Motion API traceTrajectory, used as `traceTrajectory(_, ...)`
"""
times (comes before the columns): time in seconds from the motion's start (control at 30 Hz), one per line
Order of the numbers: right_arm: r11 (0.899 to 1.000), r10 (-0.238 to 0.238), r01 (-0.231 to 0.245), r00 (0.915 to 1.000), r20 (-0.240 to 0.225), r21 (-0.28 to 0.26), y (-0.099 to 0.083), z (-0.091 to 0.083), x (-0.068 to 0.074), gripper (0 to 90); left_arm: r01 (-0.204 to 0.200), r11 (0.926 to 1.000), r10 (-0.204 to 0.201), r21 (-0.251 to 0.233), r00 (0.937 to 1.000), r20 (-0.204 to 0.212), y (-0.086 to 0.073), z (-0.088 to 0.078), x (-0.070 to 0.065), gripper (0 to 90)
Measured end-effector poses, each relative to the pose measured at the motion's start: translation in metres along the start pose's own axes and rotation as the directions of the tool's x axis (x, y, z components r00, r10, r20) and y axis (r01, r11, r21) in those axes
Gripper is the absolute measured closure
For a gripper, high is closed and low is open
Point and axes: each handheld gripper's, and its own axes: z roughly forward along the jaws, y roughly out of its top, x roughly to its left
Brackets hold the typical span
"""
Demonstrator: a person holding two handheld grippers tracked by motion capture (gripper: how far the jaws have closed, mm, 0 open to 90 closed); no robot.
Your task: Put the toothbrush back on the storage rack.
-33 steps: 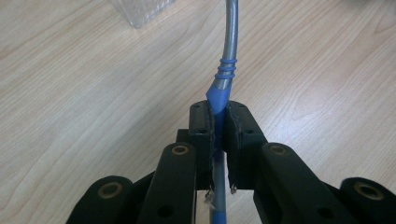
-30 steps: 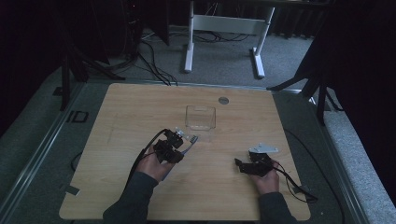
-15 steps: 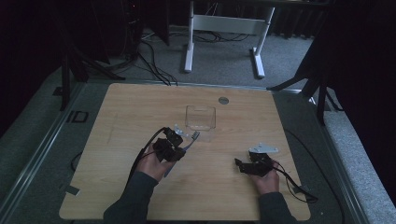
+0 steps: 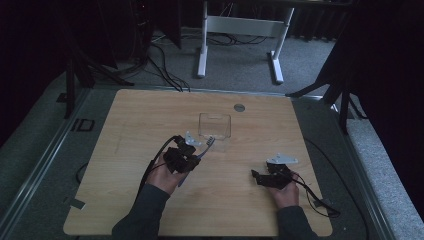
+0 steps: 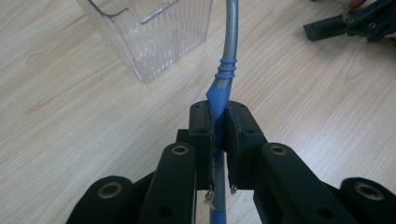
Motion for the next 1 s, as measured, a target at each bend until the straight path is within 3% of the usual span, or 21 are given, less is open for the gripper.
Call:
traceTrajectory(0.57,1.000,0.000,0.000,1.0000,0.000,0.001,0.0000,-0.0001,0.0000,25.0,0.002,0.9972,-0.002,-0.074,1.0000,0.001,0.0006,-0.0048,0.0005,81.7)
traceTrajectory(1.0,1.000,0.000,0.000,1.0000,-0.001,0.002,0.0000,-0.0001,0.0000,25.0,0.007,0.9891,-0.007,-0.147,1.0000,0.000,0.0015,-0.0093,0.0004,81.7)
